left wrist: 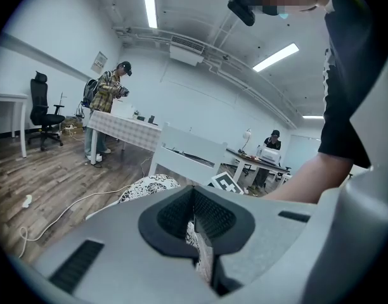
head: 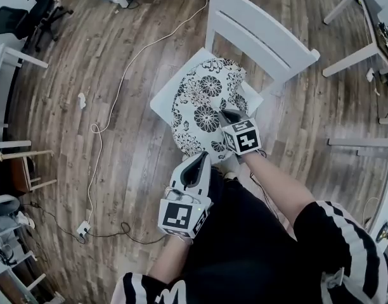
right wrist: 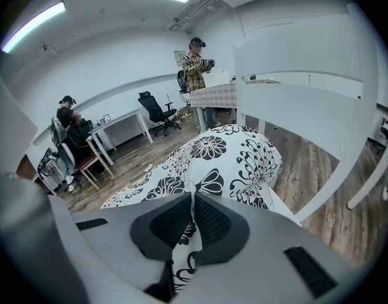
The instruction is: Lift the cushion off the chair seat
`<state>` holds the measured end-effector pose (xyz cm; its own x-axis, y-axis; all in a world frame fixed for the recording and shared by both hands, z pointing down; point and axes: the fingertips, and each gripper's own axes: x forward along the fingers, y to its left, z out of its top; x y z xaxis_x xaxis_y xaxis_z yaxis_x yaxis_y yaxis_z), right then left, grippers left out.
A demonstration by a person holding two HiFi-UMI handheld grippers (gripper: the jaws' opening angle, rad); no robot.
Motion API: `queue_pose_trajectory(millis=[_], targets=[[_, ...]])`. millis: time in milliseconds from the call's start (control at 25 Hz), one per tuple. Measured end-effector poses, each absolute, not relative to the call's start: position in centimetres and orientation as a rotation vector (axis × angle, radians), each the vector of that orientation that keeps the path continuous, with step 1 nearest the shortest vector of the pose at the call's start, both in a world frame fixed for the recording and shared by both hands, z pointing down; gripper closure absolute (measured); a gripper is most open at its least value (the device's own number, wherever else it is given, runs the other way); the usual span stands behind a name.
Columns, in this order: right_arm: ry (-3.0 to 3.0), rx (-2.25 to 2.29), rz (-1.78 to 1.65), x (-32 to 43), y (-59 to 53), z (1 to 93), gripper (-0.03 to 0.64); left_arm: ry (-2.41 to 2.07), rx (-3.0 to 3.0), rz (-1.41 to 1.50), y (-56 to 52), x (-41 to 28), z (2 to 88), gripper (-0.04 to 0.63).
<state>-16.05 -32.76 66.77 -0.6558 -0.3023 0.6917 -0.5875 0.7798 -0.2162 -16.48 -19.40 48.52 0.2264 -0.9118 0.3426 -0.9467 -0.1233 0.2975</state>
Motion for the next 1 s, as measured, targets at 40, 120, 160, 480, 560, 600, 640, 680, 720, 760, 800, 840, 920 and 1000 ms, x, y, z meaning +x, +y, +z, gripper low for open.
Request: queue_pose_trajectory(millis=[40,120,160,480,560,600,640,680,720,760,800,840,920,1000], targets=[[-2.319,0.656,0.562,-16.1,-32.8,66.3,0.586,-1.719,2.051,0.096,-19.4,-16.7,48.2,0.594],[-2.332,0.652,0.554,-16.2,-32.9,65.4,0.586,-1.732,2.046,0.086,-19.4,-16.8,47.7,0.594],[-2.338,0.651,0.551,-16.2,-32.9,65.0,0.586,-1.734,2.048,0.085,-19.4,-16.8,47.4,0.594],[-2.391,0.642,0.541,-16.4,-33.3,61.5,0.586,-1.773,2.077,0.083,-20.2,-16.8,44.9,0.594],[-2.405,0.637,0.535,-16.4,-33.2,60.7,0.586,-1.789,2.072,0.077,-20.1,-17.1,44.6,0.594],[-2.413,0.634,0.53,-16.4,-33.3,60.2,0.586,-1.797,2.07,0.073,-20.1,-17.2,44.4,0.594],[-2.422,0.633,0.524,-16.4,-33.3,59.8,0.586,-1.804,2.069,0.071,-20.2,-17.4,44.2,0.594],[-2.433,0.633,0.52,-16.5,-33.4,59.3,0.586,-1.811,2.07,0.072,-20.2,-17.5,44.0,0.594],[-2.443,0.635,0.518,-16.5,-33.6,58.7,0.586,-1.817,2.073,0.075,-20.3,-17.6,43.7,0.594],[-2.454,0.639,0.519,-16.5,-33.7,58.1,0.586,-1.823,2.076,0.079,-20.4,-17.7,43.5,0.594],[-2.465,0.642,0.521,-16.5,-33.8,57.6,0.586,-1.828,2.079,0.081,-20.4,-17.8,43.2,0.594],[-2.476,0.644,0.523,-16.6,-33.9,57.0,0.586,-1.834,2.081,0.083,-20.5,-18.0,42.9,0.594],[-2.497,0.639,0.523,-16.8,-33.8,56.0,0.586,-1.845,2.085,0.082,-20.5,-18.2,42.2,0.594],[-2.518,0.633,0.519,-17.1,-33.8,55.0,0.586,-1.852,2.088,0.075,-20.5,-18.4,41.8,0.594]])
